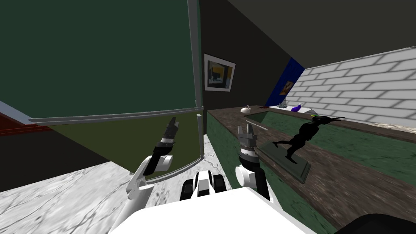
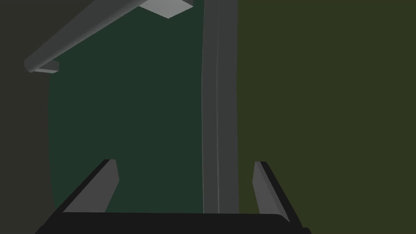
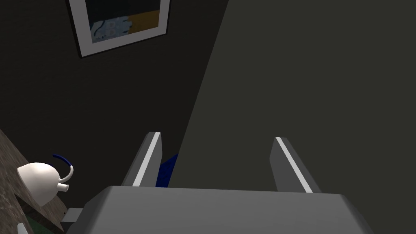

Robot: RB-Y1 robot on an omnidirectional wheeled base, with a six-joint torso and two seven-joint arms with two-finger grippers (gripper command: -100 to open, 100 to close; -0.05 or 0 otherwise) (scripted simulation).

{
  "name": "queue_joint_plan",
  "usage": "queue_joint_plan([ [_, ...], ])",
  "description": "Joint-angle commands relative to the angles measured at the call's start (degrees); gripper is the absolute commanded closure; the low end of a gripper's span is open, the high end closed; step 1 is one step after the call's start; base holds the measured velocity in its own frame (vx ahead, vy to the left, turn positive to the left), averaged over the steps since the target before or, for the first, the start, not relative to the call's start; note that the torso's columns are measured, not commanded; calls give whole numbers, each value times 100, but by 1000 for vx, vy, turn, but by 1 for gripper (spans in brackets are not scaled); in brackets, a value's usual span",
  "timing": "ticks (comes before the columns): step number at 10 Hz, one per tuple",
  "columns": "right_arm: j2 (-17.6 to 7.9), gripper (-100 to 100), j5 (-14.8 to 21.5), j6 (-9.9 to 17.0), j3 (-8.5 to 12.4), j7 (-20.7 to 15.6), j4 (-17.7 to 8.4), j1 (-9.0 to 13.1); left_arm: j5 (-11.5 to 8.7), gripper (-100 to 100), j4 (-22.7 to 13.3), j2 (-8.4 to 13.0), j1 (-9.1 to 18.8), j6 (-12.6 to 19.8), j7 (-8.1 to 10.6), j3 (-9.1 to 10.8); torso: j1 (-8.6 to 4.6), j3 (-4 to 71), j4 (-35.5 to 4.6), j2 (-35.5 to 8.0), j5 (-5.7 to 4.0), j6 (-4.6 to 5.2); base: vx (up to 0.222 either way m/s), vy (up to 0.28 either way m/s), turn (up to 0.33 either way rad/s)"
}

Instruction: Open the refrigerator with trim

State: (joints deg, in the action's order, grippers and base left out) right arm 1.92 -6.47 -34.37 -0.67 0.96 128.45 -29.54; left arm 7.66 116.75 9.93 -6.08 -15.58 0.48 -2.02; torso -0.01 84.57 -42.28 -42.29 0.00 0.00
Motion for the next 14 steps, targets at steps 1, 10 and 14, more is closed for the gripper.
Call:
queue_joint_plan([
  [1,0,0,0,0,0,0,0,0,161,-100,-265,5,398,375,-106,-32,-1,0,0,0,0,-1,-6,22,-21],
  [10,0,0,0,0,0,0,0,1,774,-100,-1305,66,1702,1610,-379,-79,4,28,3,40,-3,10,-20,12,-21],
  [14,0,0,0,0,0,0,0,0,998,-100,-1651,74,2181,2145,-457,-100,3,65,13,95,-6,22,-32,-3,-11],
])
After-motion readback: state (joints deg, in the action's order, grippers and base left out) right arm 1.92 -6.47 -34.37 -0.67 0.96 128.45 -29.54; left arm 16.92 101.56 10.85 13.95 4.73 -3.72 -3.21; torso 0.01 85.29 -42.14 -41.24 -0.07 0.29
